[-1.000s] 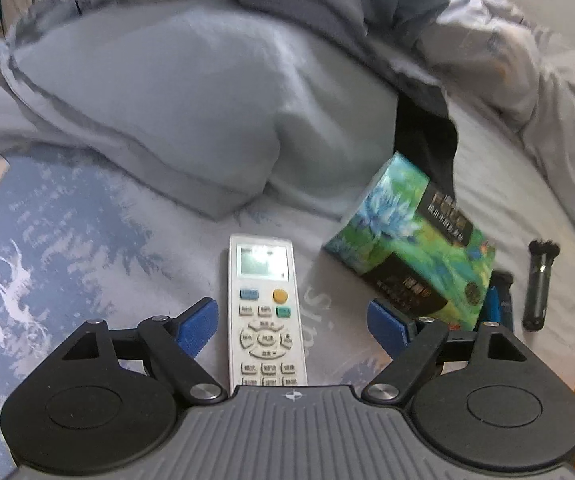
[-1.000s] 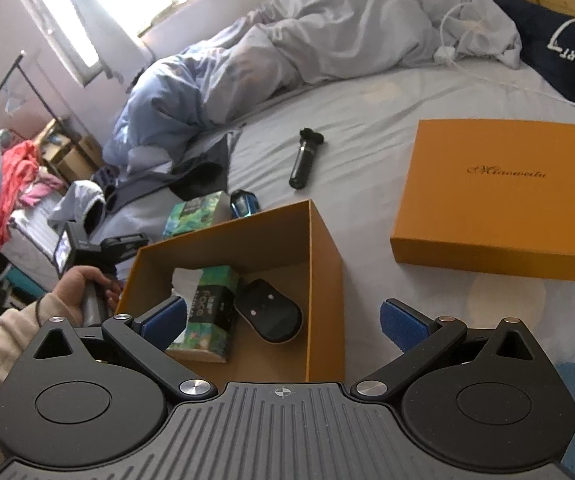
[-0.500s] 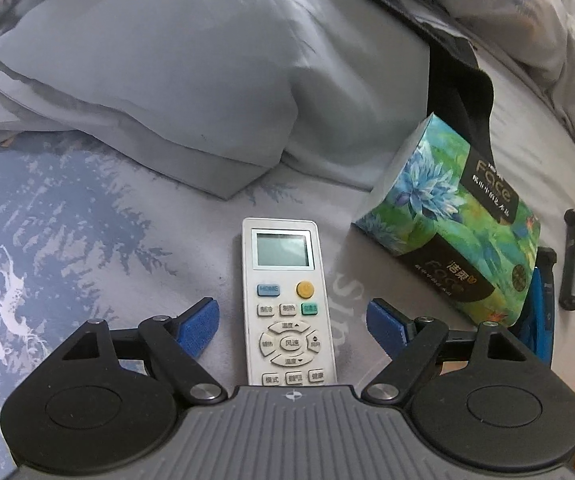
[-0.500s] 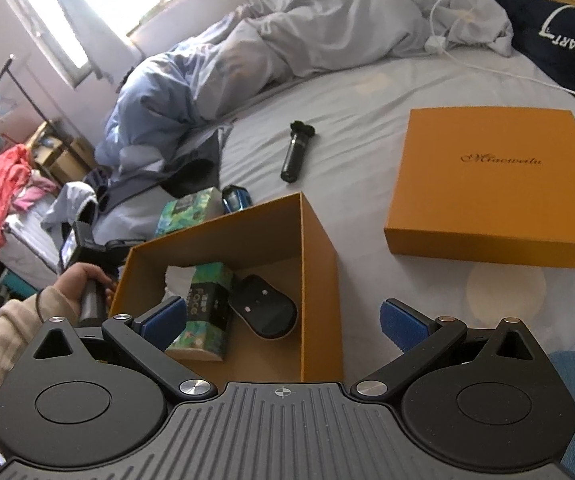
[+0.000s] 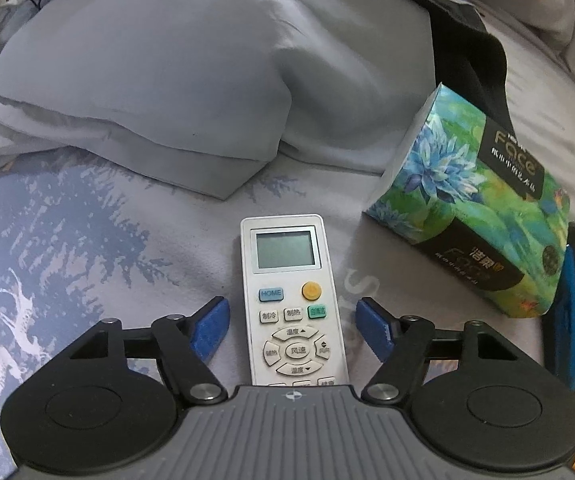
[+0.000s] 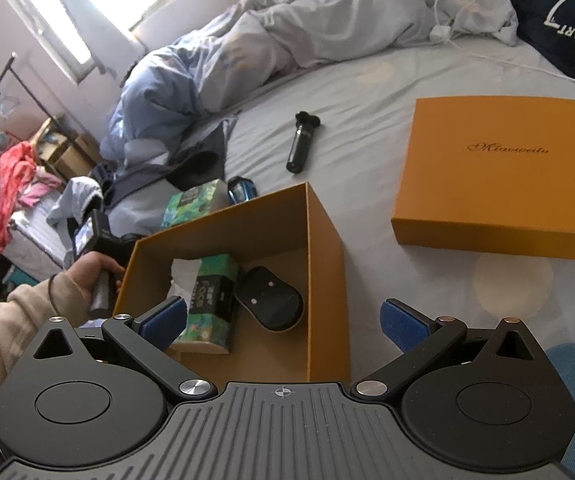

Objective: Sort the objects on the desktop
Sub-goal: 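Lower the left tool over the white remote and close on it, then lift the white remote with the left tool and carry it over the box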

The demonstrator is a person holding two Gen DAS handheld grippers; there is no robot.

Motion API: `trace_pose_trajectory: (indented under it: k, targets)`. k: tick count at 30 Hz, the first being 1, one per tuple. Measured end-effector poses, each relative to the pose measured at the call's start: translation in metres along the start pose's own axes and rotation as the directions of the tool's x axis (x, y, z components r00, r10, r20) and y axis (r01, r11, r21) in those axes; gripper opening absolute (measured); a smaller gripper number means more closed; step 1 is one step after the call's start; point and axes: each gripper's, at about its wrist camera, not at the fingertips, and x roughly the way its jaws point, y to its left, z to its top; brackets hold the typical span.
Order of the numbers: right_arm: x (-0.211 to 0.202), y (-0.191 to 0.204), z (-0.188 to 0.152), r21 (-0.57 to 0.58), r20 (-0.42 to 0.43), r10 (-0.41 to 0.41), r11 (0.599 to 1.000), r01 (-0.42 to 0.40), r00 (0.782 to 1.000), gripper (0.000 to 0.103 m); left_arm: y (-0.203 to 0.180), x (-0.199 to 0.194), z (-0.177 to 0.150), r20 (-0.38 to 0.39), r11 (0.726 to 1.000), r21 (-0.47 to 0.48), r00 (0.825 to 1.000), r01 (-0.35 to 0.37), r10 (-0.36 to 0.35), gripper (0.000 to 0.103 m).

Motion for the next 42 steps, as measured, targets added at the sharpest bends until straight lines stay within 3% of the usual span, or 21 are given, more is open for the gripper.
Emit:
trace_pose_trajectory:
  k: [1, 5, 22, 35, 37, 42]
  targets:
    - [0.000, 0.000, 0.000, 0.000, -0.001, 0.001, 1.000, -0.001, 1.000, 0.103, 0.000, -0.001, 0.000, 0.001, 1.000, 0.002, 1.000, -0.008, 0.008, 0.062]
    - [-0.003, -0.002, 0.000, 0.007, -0.002, 0.004, 1.000, -0.004, 1.000, 0.103, 0.008, -0.007, 0.004, 0.007, 1.000, -0.019, 1.000, -0.005, 0.006, 0.049]
    - [-0.004, -0.002, 0.002, 0.003, 0.013, 0.002, 1.000, -0.002, 1.000, 0.103, 0.055, -0.038, 0.002, 0.075, 0.996, -0.015, 0.994, 0.083, -0.082, 0.049]
    - [-0.005, 0.005, 0.000, -0.040, 0.026, -0.008, 0.999, 0.009, 1.000, 0.103, 0.099, -0.078, -0.021, 0.201, 0.981, -0.029, 0.963, 0.191, -0.181, 0.048]
    - [-0.006, 0.006, 0.000, -0.051, 0.030, -0.009, 0.999, 0.011, 1.000, 0.103, 0.065, -0.077, -0.035, 0.221, 0.978, -0.039, 0.957, 0.203, -0.190, 0.048]
    - [-0.008, 0.011, -0.001, -0.082, 0.041, -0.011, 0.996, 0.014, 0.999, 0.103, 0.060, -0.082, -0.043, 0.268, 0.973, -0.052, 0.942, 0.226, -0.204, 0.048]
